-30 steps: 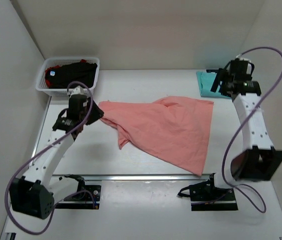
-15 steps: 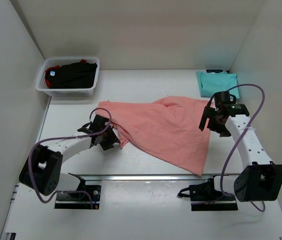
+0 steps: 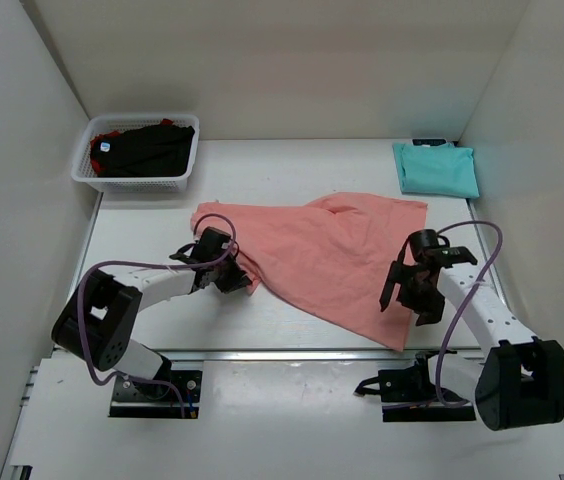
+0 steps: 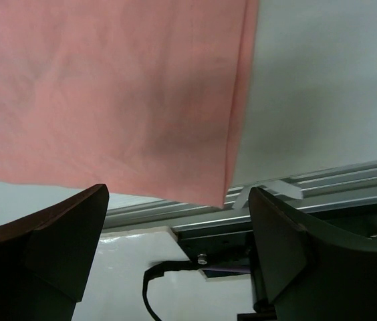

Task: Fold and stack the t-shirts
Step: Flatten out the tshirt

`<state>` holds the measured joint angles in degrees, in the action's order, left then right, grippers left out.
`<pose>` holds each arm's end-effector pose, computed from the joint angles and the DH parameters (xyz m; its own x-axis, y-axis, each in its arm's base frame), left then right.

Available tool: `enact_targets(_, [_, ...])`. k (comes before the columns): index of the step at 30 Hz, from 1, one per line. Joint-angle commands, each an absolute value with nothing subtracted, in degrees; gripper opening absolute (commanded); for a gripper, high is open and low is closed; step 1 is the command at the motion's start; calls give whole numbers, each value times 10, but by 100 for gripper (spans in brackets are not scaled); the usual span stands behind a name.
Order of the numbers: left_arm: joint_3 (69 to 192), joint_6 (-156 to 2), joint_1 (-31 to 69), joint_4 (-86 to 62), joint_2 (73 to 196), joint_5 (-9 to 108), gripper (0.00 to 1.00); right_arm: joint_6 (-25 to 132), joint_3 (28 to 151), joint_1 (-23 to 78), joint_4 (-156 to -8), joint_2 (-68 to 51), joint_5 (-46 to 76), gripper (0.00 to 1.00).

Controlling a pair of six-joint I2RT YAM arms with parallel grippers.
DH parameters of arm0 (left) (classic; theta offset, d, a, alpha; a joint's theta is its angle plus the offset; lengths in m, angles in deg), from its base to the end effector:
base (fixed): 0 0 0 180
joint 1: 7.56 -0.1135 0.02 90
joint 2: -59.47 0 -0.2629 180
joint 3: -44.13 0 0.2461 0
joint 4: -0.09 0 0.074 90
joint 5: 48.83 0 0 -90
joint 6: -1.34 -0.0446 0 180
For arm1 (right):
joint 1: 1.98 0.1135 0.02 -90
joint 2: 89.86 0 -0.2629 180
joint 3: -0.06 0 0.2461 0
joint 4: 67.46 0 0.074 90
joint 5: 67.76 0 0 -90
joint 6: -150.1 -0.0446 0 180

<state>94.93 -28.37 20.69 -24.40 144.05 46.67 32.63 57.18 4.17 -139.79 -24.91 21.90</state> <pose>0.2288 -0.1278 0.1377 -0.8191 -0.5413 -0.1898 -0.3952 0.7724 -0.4972 0.1717 0.0188 0.2013 -0.9191 0.3649 -0.1489 0.3559 0.9307 0.0840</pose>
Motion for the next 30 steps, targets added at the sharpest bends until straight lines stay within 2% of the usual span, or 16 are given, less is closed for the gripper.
enact_targets(1, [950,-276,203,-211,1424,487,0,277,537,65,-1364,-271,190,84])
enact_targets(7, [927,-271,178,-206,1359,491,0,226,464,110,-1338,-278,178,82])
enact_targets(12, [934,-287,166,-235,1322,489,0,205,448,140,-1302,-229,173,78])
enact_targets(13, [937,-292,161,-238,1314,486,0,211,446,144,-1297,-227,173,73])
enact_targets(14, [934,-294,157,-241,1302,489,0,215,441,145,-1290,-218,173,50])
enact_targets(15, [934,-296,151,-241,1297,490,0,215,446,143,-1282,-210,171,40])
enact_targets(16, [936,-298,145,-247,1287,490,0,219,446,141,-1279,-205,172,16])
enact_targets(17, [933,-301,132,-249,1280,491,0,224,455,138,-1281,-201,176,0])
enact_targets(22, [1006,-347,107,-279,1265,497,0,261,568,119,-1323,-210,177,0])
enact_targets(24, [1081,-401,95,-312,1285,487,0,293,677,104,-1350,-203,165,1])
enact_targets(27, [1268,-467,78,-375,1351,469,0,351,851,90,-1403,-152,152,0])
enact_targets(29, [1437,-490,63,-399,1405,484,0,377,968,82,-1426,-109,162,0])
enact_targets(30, [1478,-502,52,-420,1446,497,0,392,1044,70,-1428,-85,155,0])
